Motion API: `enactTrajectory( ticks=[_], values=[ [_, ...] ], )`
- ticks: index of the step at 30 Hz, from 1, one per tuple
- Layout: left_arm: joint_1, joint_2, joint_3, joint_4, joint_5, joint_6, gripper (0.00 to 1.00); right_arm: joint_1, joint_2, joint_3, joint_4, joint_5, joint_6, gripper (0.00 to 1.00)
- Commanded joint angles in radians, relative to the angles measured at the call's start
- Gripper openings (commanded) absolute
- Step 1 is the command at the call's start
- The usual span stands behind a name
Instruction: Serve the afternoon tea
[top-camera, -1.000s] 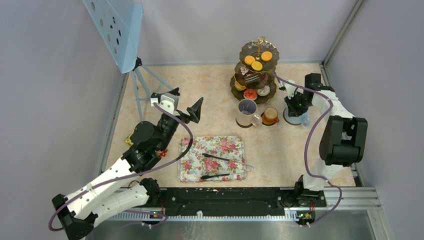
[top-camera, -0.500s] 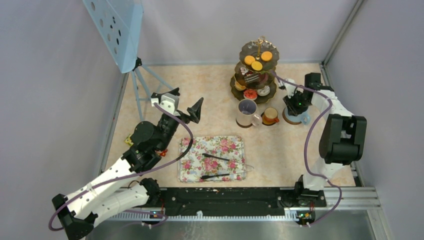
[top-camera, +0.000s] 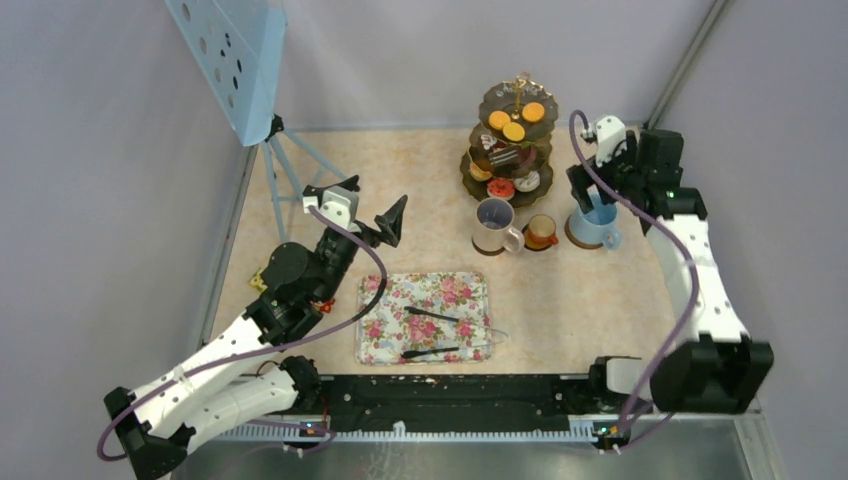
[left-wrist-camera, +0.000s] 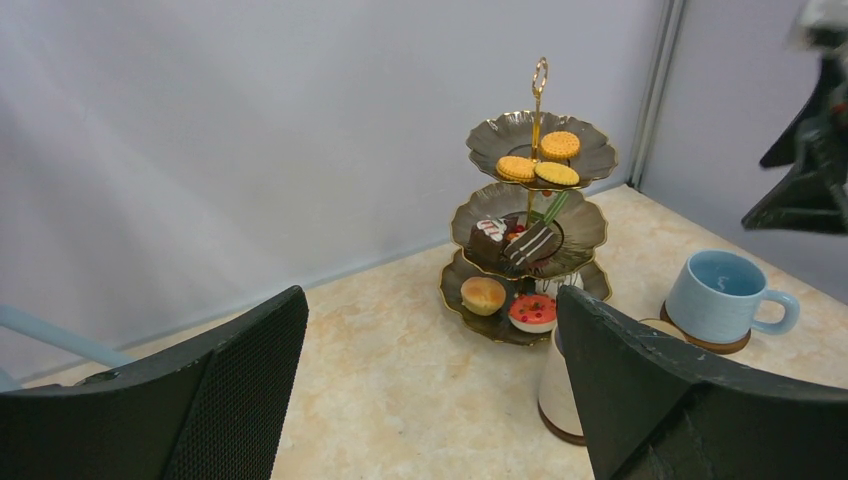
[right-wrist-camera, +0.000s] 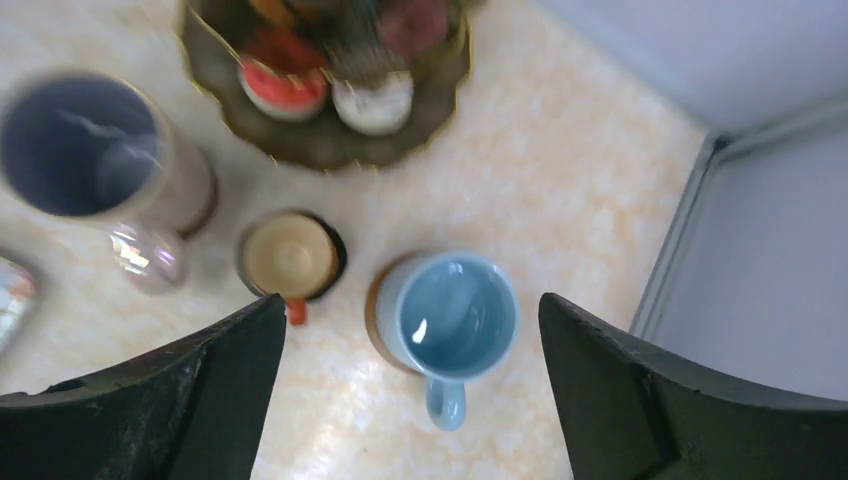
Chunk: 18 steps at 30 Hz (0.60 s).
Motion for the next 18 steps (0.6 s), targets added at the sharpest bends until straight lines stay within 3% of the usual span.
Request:
enactTrajectory(
  ticks=[1,4,6,8,11,18],
  values=[
    [-0.003,0.023,0.013,0.047,-0.005,0.002,0.99,0.185,-0.288,-0.041,0.196,-0.021,0.252,0.94],
    [-0.002,0.047,0.074,-0.001,-0.013,-0.021,0.99,0.308,-0.479,-0.102,0.376,0.001,0.507,0.94],
    [-0.002,0.058,0.143,-0.046,-0.011,-0.048,0.99,0.315,-0.605,-0.147,0.508,0.058,0.745,0.94],
    [-0.002,0.06,0.2,-0.092,-0.006,-0.067,0.99,0.315,-0.717,-0.169,0.573,0.092,0.86,0.94],
    [-0.002,0.042,0.275,-0.152,-0.002,-0.095,0.99,0.314,-0.839,-0.167,0.591,0.077,0.841,0.94],
    [-0.002,-0.03,0.451,-0.237,-0.02,-0.042,0.99,0.314,-1.036,-0.13,0.466,0.32,0.836,0.95]
  ],
)
